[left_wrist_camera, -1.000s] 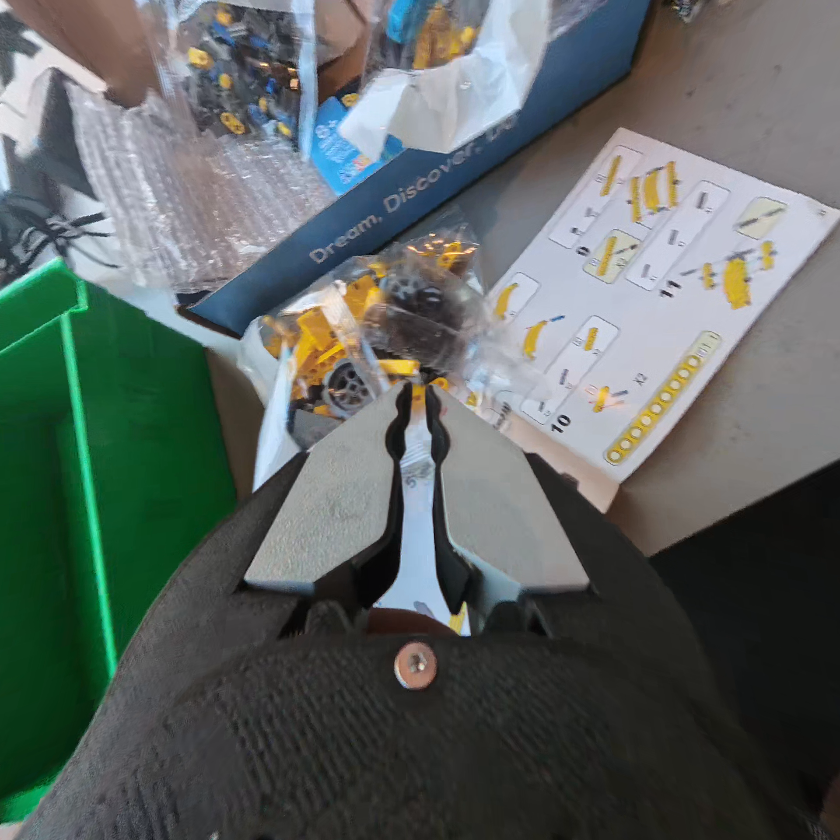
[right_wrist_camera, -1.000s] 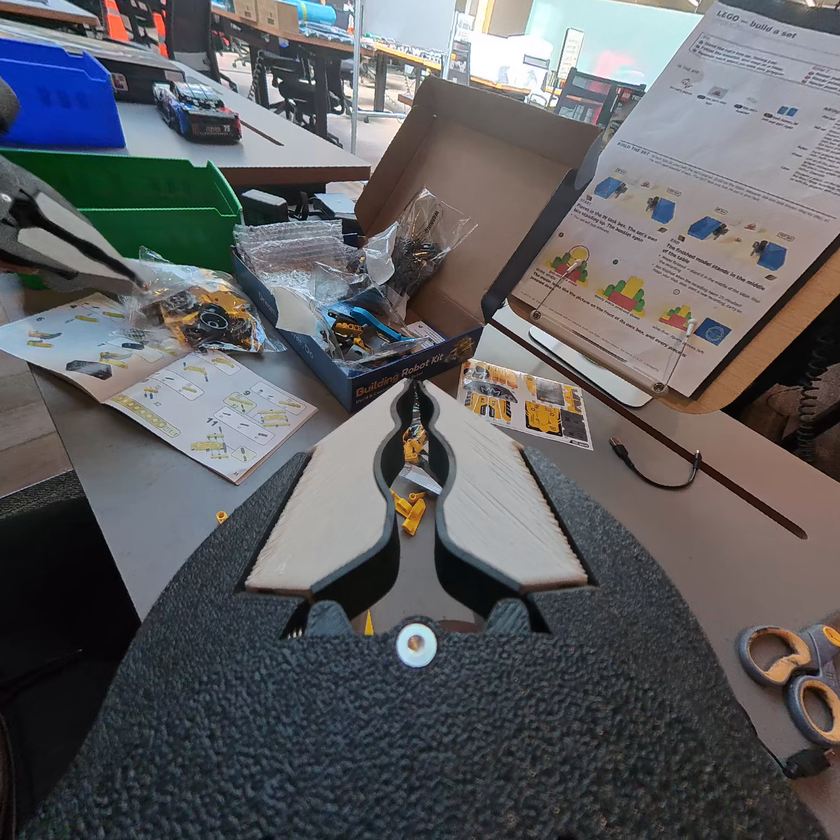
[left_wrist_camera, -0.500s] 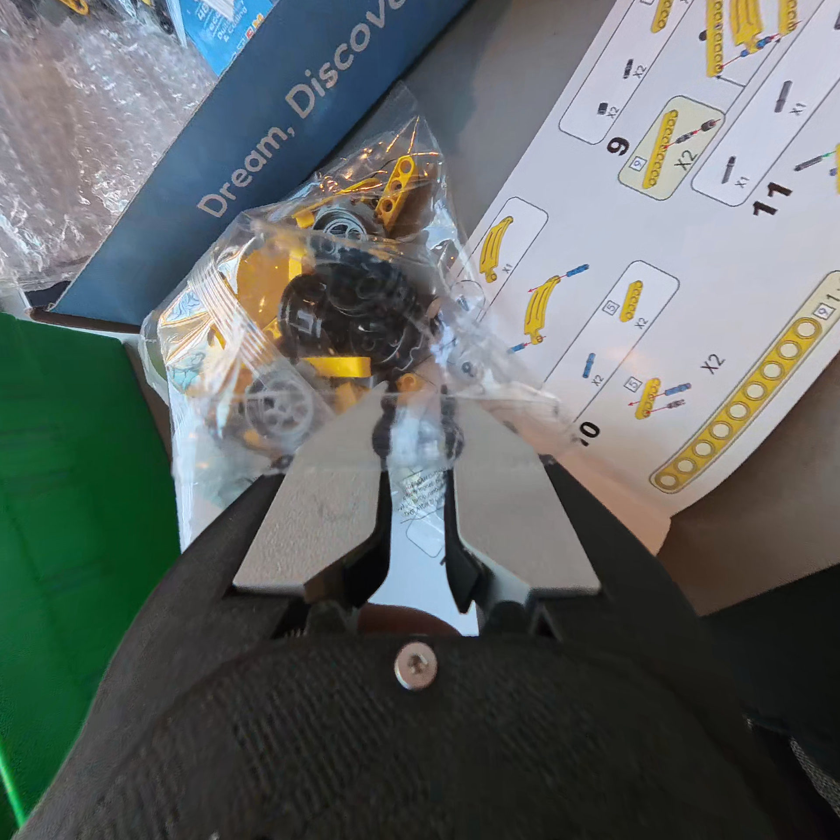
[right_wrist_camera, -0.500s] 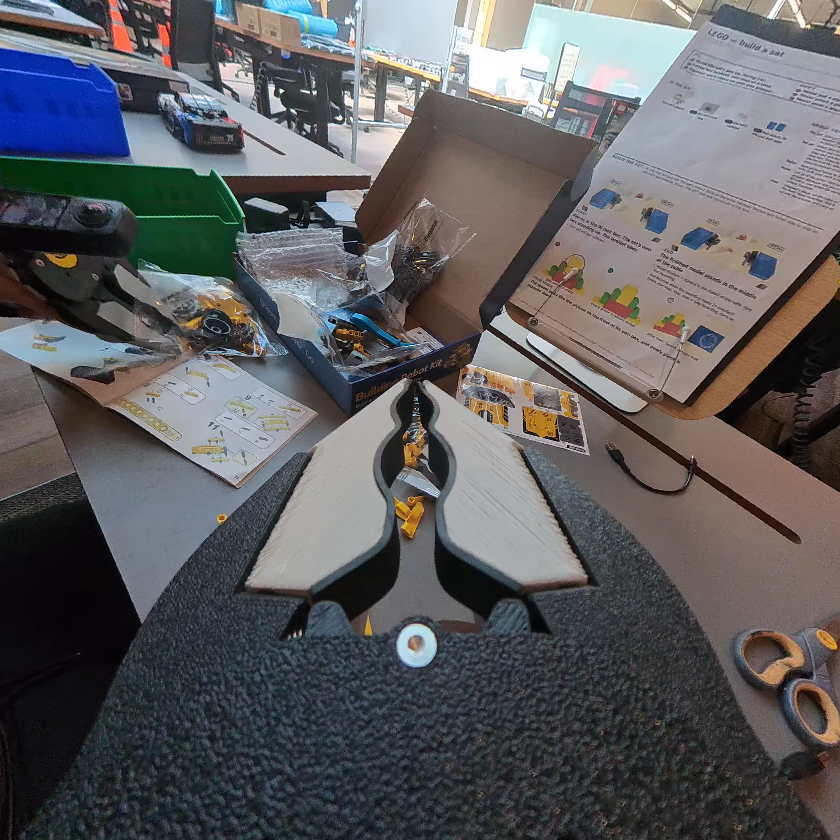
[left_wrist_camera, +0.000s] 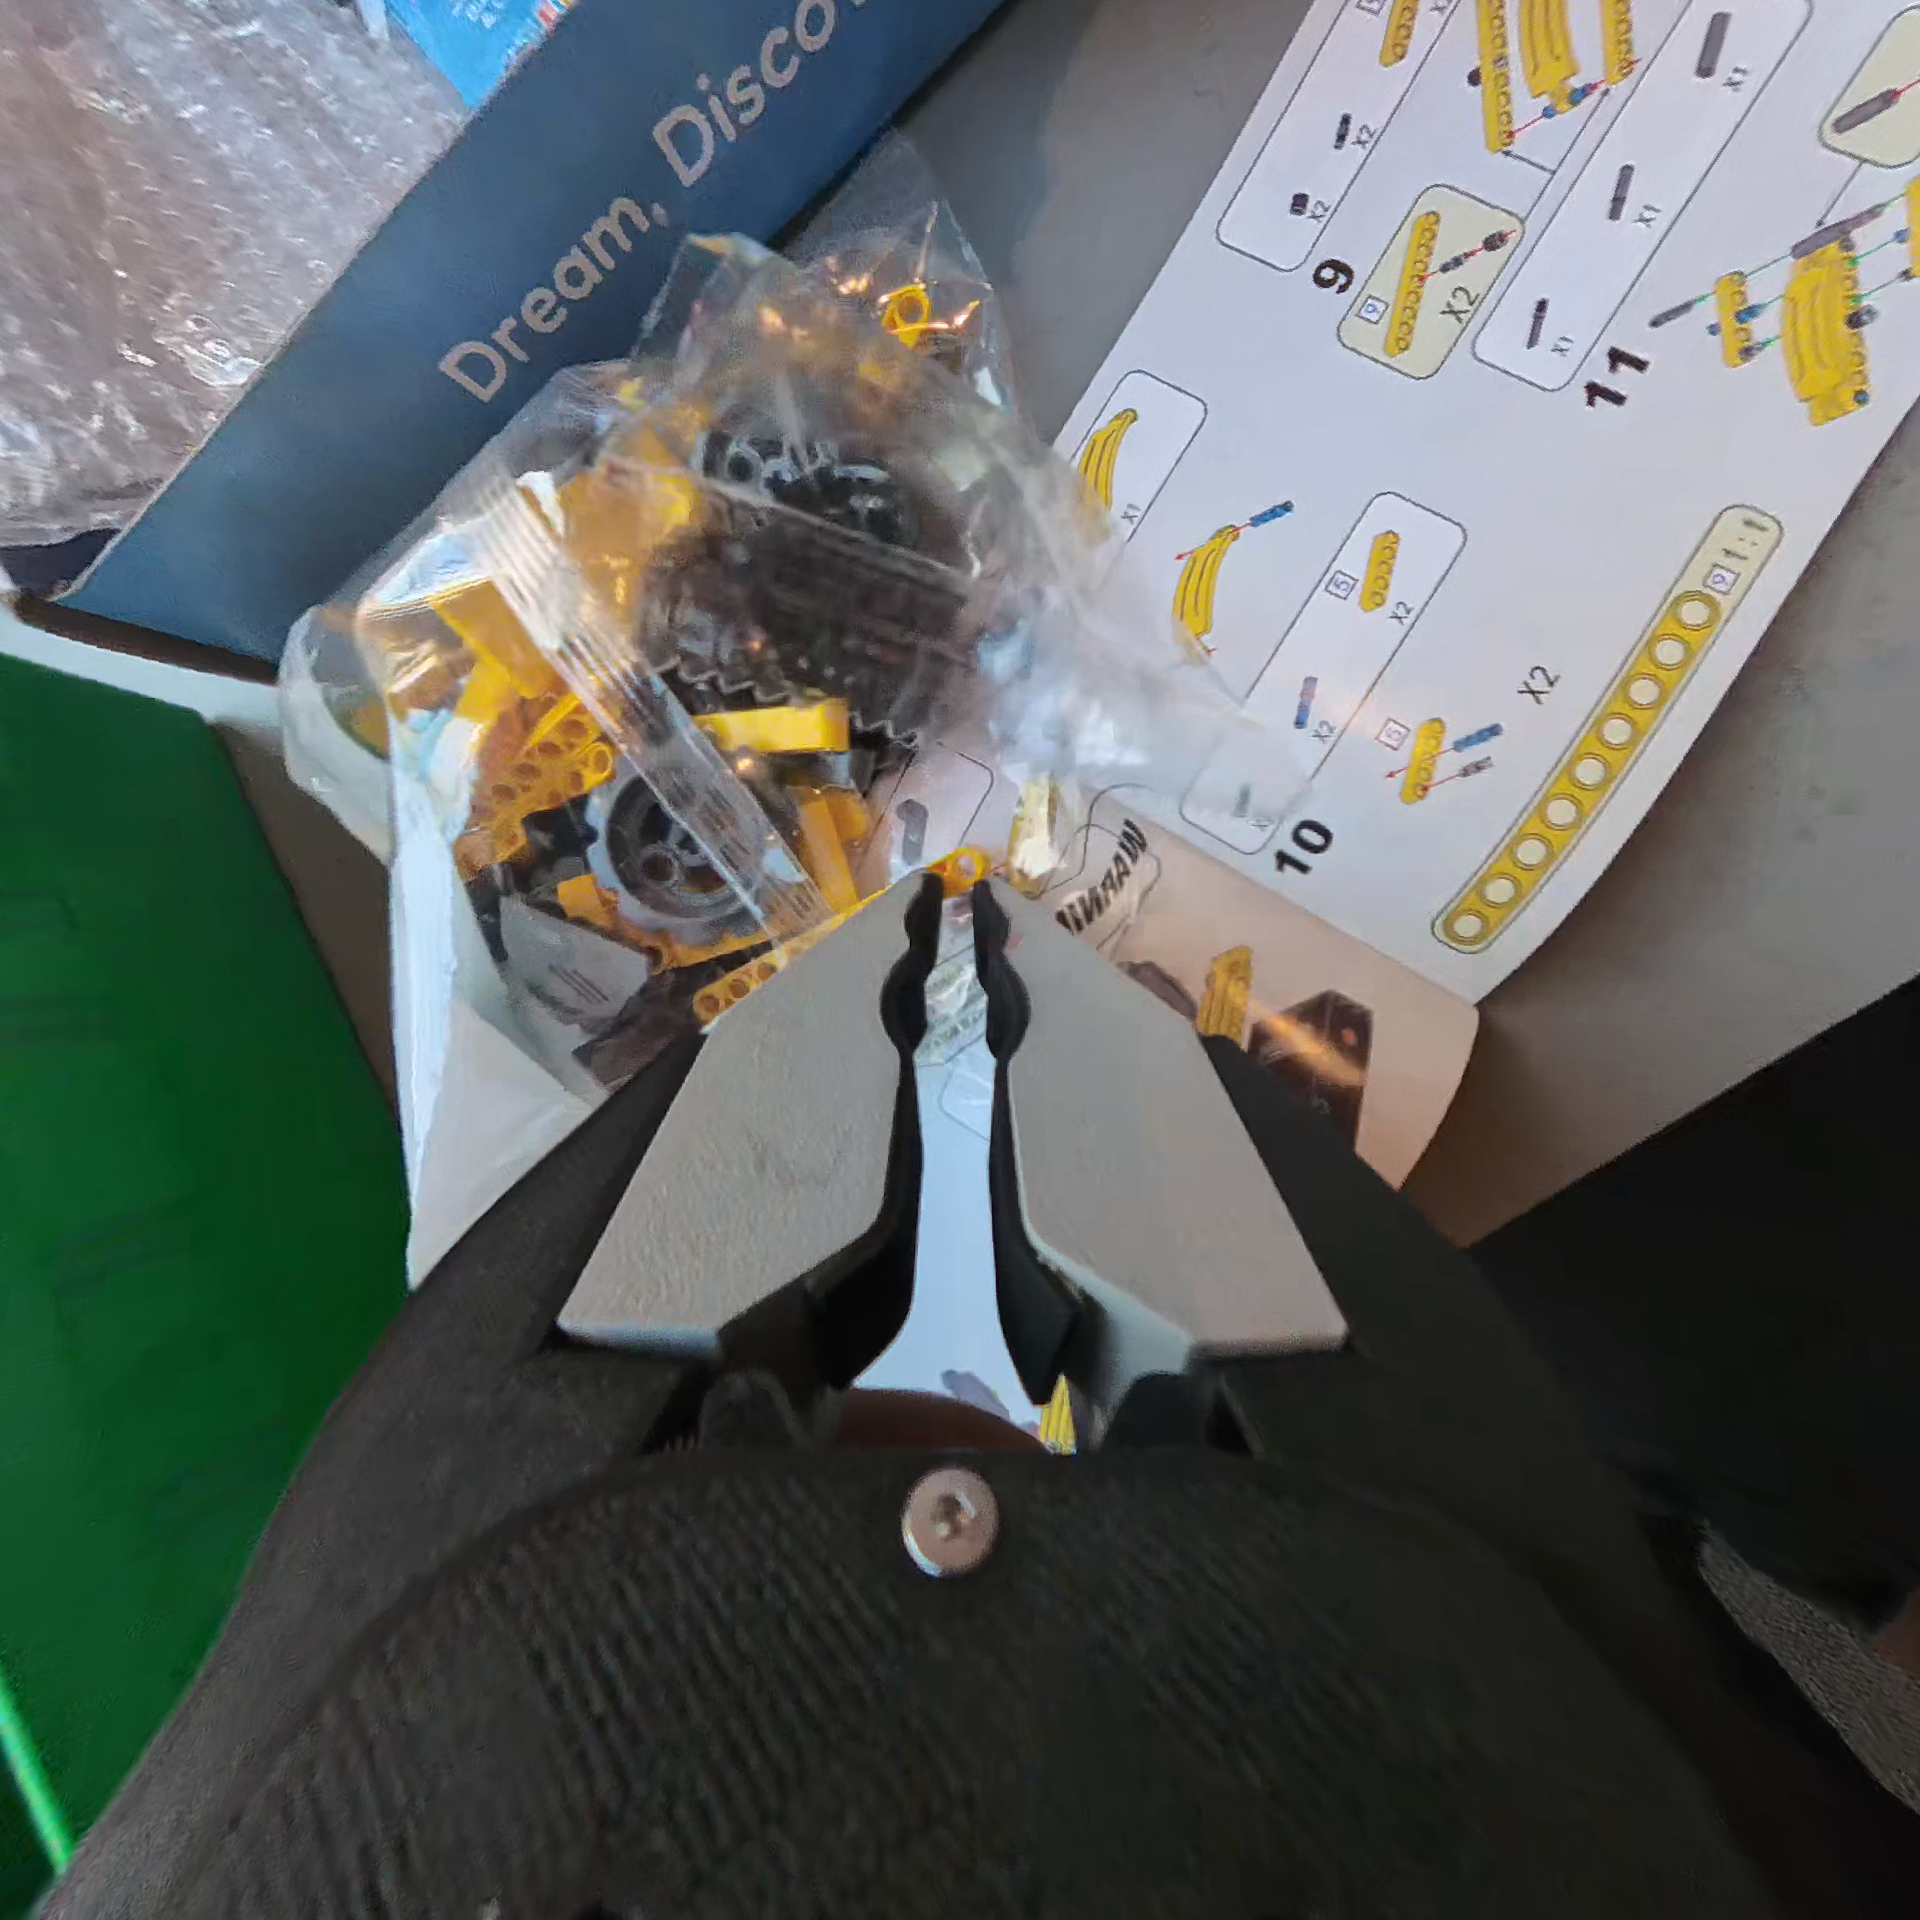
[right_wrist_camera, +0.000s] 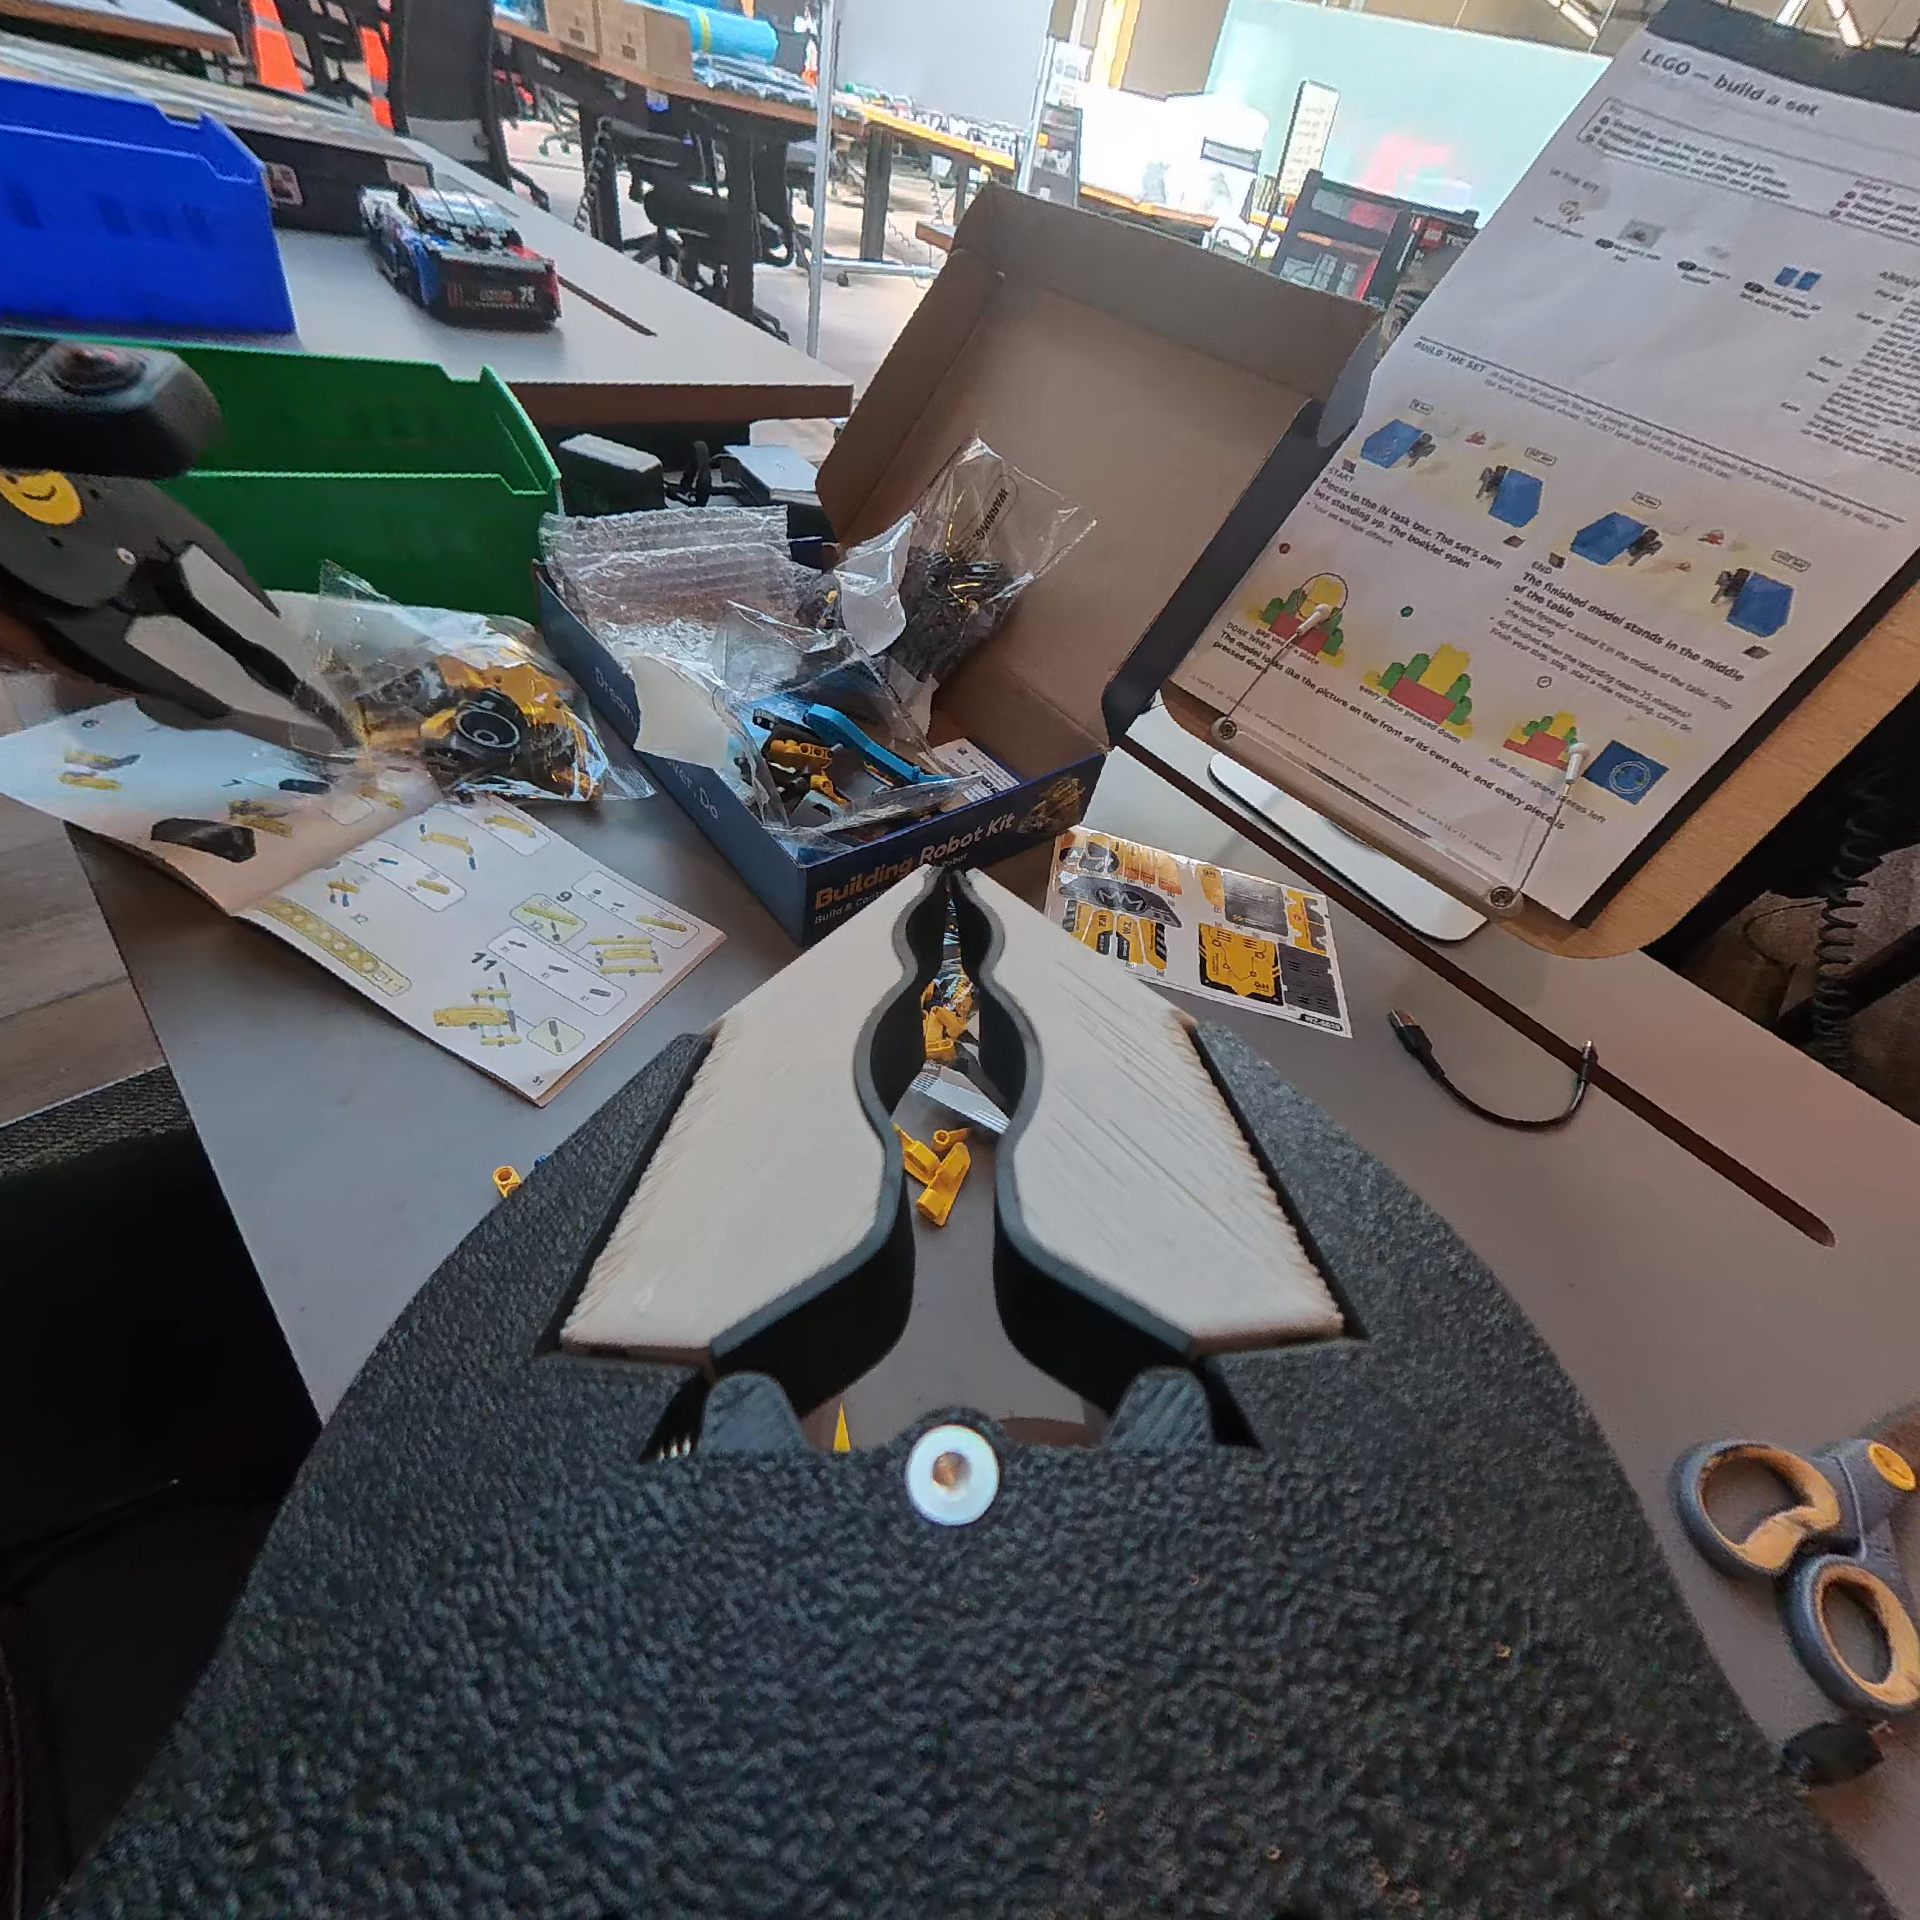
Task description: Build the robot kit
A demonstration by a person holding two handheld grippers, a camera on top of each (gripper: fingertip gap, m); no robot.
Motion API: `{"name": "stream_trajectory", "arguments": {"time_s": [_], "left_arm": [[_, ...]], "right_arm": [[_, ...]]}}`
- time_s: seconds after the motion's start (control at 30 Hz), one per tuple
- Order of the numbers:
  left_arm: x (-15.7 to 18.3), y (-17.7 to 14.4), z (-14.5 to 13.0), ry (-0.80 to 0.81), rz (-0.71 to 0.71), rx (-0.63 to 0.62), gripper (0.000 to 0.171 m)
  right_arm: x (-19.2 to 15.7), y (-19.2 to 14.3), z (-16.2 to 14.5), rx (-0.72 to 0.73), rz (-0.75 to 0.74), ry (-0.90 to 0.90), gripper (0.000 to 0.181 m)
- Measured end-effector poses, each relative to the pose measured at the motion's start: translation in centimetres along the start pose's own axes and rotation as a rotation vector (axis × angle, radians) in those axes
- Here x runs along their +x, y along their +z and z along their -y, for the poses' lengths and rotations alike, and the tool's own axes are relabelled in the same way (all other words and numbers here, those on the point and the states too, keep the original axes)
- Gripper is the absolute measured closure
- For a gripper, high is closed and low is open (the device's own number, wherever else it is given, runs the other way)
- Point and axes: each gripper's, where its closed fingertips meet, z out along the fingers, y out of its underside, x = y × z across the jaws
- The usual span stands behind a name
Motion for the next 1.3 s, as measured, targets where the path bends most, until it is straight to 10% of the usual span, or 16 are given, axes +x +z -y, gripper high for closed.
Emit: {"name": "stream_trajectory", "arguments": {"time_s": [0.4, 0.6, 1.3], "left_arm": [[0.1, -0.7, 0.9, 0.064, 0.005, 0.062, 0.169], [1.2, -0.2, 0.1, 0.390, 0.103, 0.034, 0.153], [0.4, 1.5, -0.6, 0.289, 0.018, 0.080, 0.160]], "right_arm": [[-0.2, 0.1, 0.0, -0.004, 0.002, -0.011, 0.181], [-0.3, 0.1, -0.1, -0.005, 0.008, -0.011, 0.180], [-0.6, 0.4, -0.2, -0.004, 0.027, -0.001, 0.181]]}}
